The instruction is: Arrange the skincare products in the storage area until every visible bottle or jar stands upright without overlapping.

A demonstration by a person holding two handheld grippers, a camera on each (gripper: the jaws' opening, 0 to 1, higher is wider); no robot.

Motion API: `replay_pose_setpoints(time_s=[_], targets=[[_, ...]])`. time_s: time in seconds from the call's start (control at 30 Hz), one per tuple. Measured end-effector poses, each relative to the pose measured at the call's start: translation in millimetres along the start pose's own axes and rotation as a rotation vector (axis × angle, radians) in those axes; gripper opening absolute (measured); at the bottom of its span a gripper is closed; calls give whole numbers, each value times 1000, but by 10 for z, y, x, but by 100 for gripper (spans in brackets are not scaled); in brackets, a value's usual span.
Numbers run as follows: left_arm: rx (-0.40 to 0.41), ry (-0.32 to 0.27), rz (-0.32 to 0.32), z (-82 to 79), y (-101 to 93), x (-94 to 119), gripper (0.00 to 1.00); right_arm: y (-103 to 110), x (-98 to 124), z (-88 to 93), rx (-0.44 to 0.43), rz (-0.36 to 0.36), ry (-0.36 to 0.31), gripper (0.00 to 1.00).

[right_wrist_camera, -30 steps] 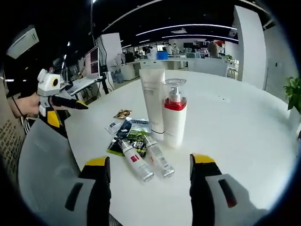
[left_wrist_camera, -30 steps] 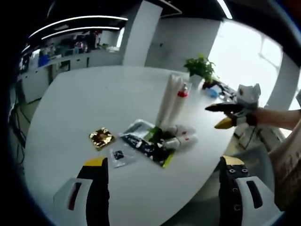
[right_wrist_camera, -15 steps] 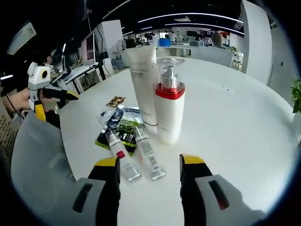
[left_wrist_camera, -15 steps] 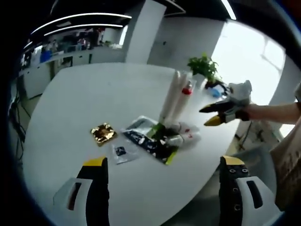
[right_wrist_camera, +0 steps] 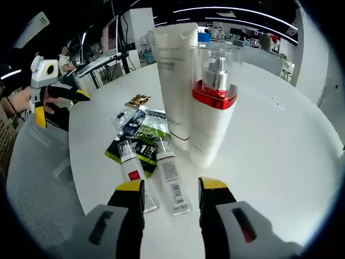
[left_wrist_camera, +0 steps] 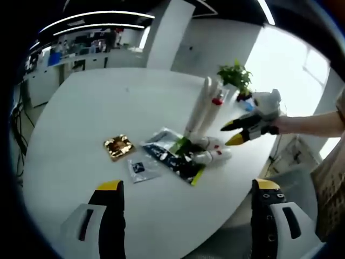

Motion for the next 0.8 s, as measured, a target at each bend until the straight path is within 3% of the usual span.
replay_pose_setpoints(time_s=[0.47,0.8], targets=[[11,6,-8,9,50,-15,96,-42,-262,37,36,-50,90,24],[15,16,-7,16,68,-38,95,-49,-339,82,38,-51,109,23]])
Point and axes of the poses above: the point that each gripper's makers call its tool centre point, and the gripper's own axes: x roughly backward along the fingers, y roughly to its left, z roughly out of its underside, the point moved 8 cm from there along x, roughly backward along the fingers, and after that the axes turned 7 degrees about x, right-handed, at the moved point
